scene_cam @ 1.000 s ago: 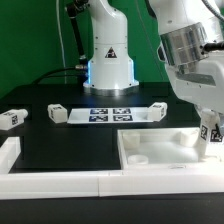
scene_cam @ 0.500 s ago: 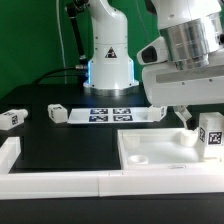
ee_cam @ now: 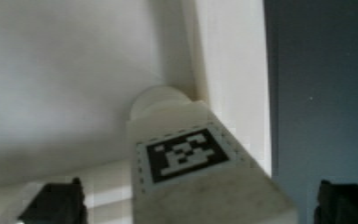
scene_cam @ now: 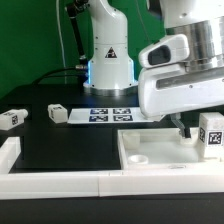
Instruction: Assemble square table
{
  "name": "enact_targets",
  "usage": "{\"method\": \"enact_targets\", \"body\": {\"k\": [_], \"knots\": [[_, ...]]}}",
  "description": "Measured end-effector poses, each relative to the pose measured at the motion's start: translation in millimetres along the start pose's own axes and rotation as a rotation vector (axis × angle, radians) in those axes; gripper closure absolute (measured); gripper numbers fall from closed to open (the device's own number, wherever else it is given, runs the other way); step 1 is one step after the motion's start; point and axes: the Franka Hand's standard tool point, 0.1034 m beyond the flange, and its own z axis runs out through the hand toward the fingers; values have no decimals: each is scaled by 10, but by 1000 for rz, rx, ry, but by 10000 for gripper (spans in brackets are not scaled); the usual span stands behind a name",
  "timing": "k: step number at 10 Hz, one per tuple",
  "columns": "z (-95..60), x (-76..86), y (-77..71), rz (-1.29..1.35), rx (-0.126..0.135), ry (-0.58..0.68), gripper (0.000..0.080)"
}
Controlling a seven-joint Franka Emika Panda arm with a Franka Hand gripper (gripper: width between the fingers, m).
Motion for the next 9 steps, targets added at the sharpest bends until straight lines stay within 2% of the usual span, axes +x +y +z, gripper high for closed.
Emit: {"method": "enact_targets", "body": {"k": [1,3,4,5,7,8,9], "knots": [[0,1,4,21,2,0,150],[0,0,1,55,3,0,408],[1,6,46,134,-2,1,408],[2,7,47,214,-3,1,508],[3,8,48,312,-2,2,508],[8,11,45,448,-1,5,508],[15,10,45,627,12,10,508]]}}
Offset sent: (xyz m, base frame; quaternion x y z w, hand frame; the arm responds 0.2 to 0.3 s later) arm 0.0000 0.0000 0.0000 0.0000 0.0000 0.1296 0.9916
